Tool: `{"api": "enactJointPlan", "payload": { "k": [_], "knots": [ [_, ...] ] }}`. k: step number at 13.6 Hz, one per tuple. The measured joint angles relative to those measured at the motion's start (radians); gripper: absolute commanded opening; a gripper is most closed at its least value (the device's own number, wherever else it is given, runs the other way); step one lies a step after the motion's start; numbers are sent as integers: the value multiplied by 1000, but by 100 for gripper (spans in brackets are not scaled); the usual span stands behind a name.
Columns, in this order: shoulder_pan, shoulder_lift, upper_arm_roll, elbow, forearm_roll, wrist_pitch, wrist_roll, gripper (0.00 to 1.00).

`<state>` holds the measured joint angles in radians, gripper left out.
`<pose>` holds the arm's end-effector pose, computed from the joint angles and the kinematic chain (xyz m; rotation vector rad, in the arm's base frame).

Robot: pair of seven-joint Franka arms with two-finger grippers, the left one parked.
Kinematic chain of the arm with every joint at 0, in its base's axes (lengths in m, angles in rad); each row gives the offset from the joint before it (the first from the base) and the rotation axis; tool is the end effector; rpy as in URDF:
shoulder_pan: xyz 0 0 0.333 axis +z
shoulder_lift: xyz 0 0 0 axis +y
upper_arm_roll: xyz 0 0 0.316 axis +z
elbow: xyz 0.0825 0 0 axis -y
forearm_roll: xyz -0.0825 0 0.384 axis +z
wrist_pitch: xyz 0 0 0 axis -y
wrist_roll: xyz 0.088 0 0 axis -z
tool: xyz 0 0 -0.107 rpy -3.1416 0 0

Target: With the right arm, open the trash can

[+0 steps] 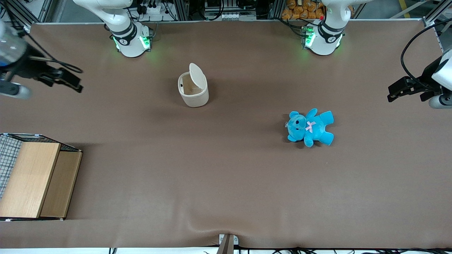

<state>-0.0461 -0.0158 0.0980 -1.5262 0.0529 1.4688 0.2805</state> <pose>0.5382 0.0345 0.6453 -3.0776 0.3467 0.0768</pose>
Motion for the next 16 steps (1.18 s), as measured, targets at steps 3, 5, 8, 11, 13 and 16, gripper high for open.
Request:
{"api": "enactJointPlan", "payload": {
  "k": [3,5,8,11,13,16],
  "knots": [
    [-1,-10,-72,5,8,-28,-55,100],
    [-1,-23,-75,8,8,-43,-55,100],
    [-1,-32,-84,12,8,-42,-55,100],
    [0,-32,-85,25,7,-39,-55,100],
    [1,-32,-83,35,-1,-38,-55,100],
    [4,-32,-78,39,-48,-19,-59,100]
  ]
}}
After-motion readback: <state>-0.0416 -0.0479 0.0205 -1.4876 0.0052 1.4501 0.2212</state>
